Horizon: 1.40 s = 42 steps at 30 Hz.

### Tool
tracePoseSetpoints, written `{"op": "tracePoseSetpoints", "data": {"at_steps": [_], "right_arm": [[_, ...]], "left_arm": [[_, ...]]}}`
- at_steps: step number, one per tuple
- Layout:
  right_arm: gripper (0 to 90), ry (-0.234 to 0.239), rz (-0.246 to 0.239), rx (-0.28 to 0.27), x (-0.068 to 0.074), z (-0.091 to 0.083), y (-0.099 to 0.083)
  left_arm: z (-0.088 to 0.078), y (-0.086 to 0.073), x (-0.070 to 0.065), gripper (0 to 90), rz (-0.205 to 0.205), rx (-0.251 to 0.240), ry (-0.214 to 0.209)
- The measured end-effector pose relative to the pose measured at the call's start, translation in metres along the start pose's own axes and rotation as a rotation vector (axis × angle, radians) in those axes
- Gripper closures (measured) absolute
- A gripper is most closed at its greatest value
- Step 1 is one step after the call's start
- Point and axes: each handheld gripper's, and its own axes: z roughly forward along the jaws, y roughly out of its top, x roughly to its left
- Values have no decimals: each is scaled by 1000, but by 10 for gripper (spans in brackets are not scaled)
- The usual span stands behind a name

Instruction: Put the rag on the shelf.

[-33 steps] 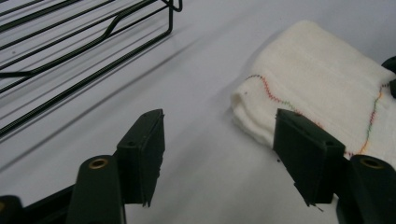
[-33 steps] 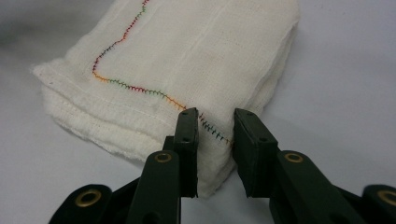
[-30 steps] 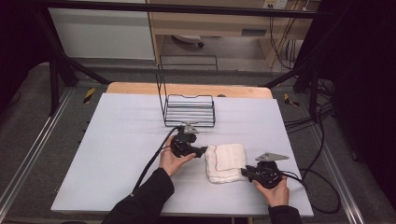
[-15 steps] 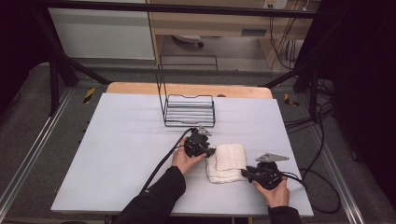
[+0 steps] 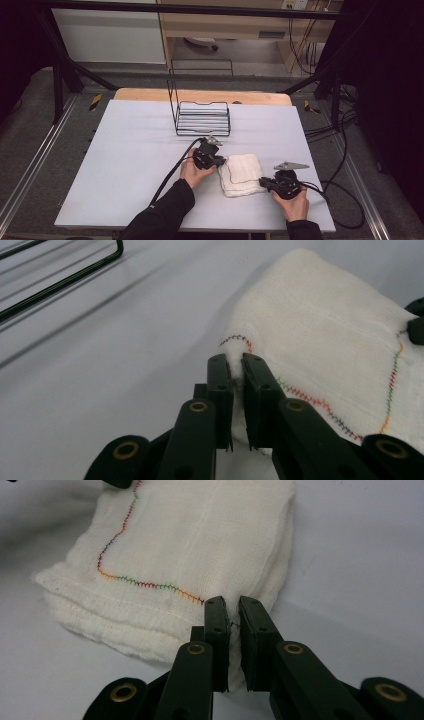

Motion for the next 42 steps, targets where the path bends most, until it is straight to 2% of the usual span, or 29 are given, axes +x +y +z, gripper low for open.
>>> {"op": "tracePoseSetpoints", "data": {"at_steps": [4,6,13,18,20,27,30,33,37,41,42], "right_arm": [[838,-22,-40,5,1,4,8],[840,-30,-71,10,2,7,13],[843,0,-111,5,7,19,26],[845,25,-173,0,20,34,40],[845,31,-178,4,22,36,42],[847,67,-230,7,44,57,58],[846,82,-253,2,50,63,62],[844,87,-274,1,51,68,63],[827,91,-277,-4,50,69,62],[751,92,-269,-37,48,64,60],[717,99,-252,-42,47,61,60]], "left_arm": [[-13,-6,-1,829,-4,-11,4],[-21,-10,-3,829,7,-16,13],[-47,-27,-14,829,33,-11,43],[-62,-46,-15,829,4,-10,69],[-68,-53,-15,828,-5,-11,74],[-87,-76,-12,826,-49,-11,110],[-92,-84,-15,824,-69,-9,121],[-91,-92,-18,820,-65,-7,128],[-85,-97,-16,809,-57,-6,134],[-91,-96,-14,756,-39,-16,121],[-92,-95,-14,728,-36,-19,121]]}}
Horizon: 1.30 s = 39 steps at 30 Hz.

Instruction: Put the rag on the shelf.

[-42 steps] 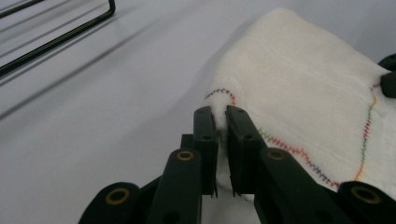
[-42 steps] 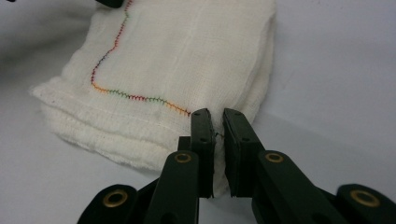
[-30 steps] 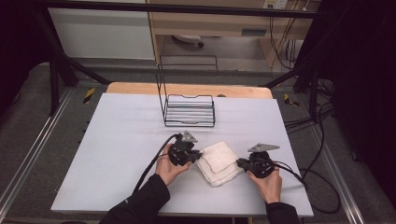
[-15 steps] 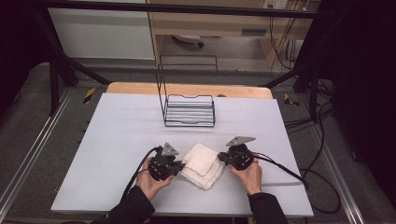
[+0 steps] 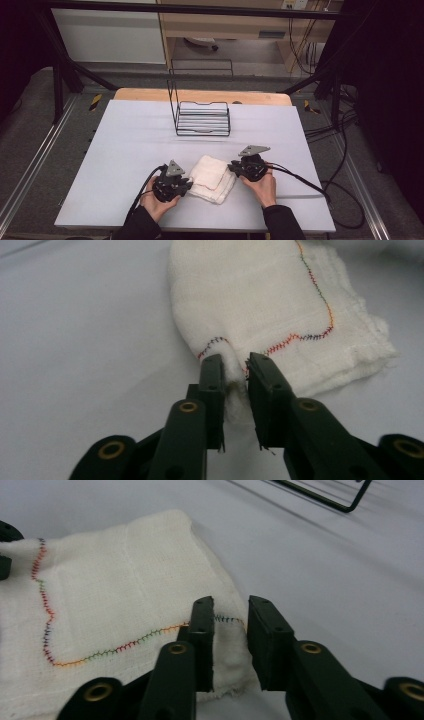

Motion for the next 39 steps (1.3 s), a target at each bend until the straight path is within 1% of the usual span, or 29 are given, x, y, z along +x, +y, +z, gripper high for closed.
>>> {"op": "tracePoseSetpoints", "data": {"at_steps": [1,3,6,7,10,13,14,17,19,20,21,23,25,27,28,29,30,33,34,36,39], "right_arm": [[676,-1,7,-8,-1,-2,0],[632,-4,27,-40,-3,-12,-1],[513,-14,55,-61,-6,-23,-6],[476,-14,59,-63,-7,-25,-8],[374,-22,95,-67,-12,-32,-18],[286,-23,127,-67,-17,-37,-27],[258,-18,130,-71,-18,-39,-30],[181,-6,145,-84,-20,-43,-36],[144,0,159,-94,-21,-46,-39],[128,3,165,-96,-21,-46,-40],[106,5,155,-95,-20,-46,-42],[91,10,147,-92,-18,-46,-43],[73,16,153,-88,-16,-45,-44],[63,10,149,-90,-17,-45,-44],[61,6,153,-87,-17,-46,-44],[61,3,158,-86,-17,-46,-44],[60,1,156,-86,-17,-46,-44],[59,2,153,-78,-16,-46,-44],[59,0,152,-78,-16,-46,-45],[60,-1,155,-78,-16,-46,-45],[62,-5,153,-82,-17,-46,-44]], "left_arm": [[-2,1,1,702,6,-4,-3],[-5,5,5,620,8,-12,-9],[-7,12,12,517,11,-24,-11],[-7,16,15,473,14,-19,-12],[-5,26,20,369,21,-31,-10],[2,38,24,258,19,-24,-13],[5,41,25,228,19,-21,-12],[16,52,31,161,12,-16,-6],[24,58,35,144,-2,-18,-3],[28,60,36,141,-11,-21,-6],[33,62,38,138,-17,-18,-7],[41,67,40,138,-18,-11,3],[49,71,42,160,-25,-14,10],[57,74,43,187,-29,-9,14],[61,75,44,203,-39,-14,10],[65,76,44,232,-44,-14,-1],[68,77,44,258,-47,-15,-2],[77,77,47,350,-51,9,-1],[79,77,48,386,-59,8,-2],[81,75,52,464,-75,16,-22],[84,74,54,527,-83,26,-48]]}}
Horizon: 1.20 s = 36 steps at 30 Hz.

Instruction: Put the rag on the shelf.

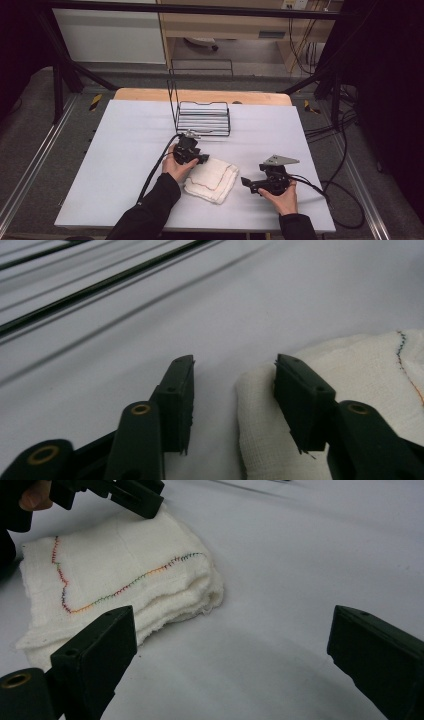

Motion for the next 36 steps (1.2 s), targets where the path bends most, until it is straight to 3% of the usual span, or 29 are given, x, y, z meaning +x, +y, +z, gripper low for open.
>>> {"op": "tracePoseSetpoints", "data": {"at_steps": [8,10,13,17,21,25,30,36], "right_arm": [[59,-17,15,6,0,3,1],[59,-21,27,8,0,3,3],[78,-27,48,-2,0,6,6],[115,-60,40,12,3,12,11],[189,-50,69,-5,8,23,17],[287,-71,50,13,11,35,20],[414,-70,91,0,10,44,21],[529,-88,68,32,17,50,23]], "left_arm": [[0,-2,-4,678,25,12,-24],[0,-2,-5,724,16,12,-36],[1,-2,-6,750,27,12,-36],[1,-5,-8,775,51,-6,-30],[1,-7,-10,785,73,-25,-23],[2,-7,-9,786,70,-22,-31],[2,-7,-9,787,79,-24,-29],[2,-7,-10,787,90,-23,-25]]}}
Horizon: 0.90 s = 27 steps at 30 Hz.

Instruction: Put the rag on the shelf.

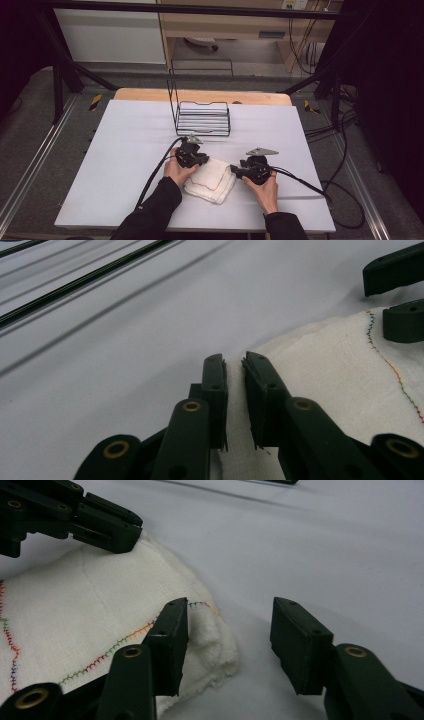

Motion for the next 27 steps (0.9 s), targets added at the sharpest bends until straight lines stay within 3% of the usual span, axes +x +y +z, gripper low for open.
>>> {"op": "tracePoseSetpoints", "data": {"at_steps": [13,18,23,27], "right_arm": [[766,44,94,60,6,0,-3],[817,59,100,57,6,0,-3],[831,63,101,56,6,0,-2],[834,78,88,40,5,-5,0]], "left_arm": [[0,0,2,786,-11,-4,-12],[0,-1,0,789,-20,-8,2],[-2,-1,2,810,-59,-14,-16],[-9,0,3,820,-61,-37,-30]]}}
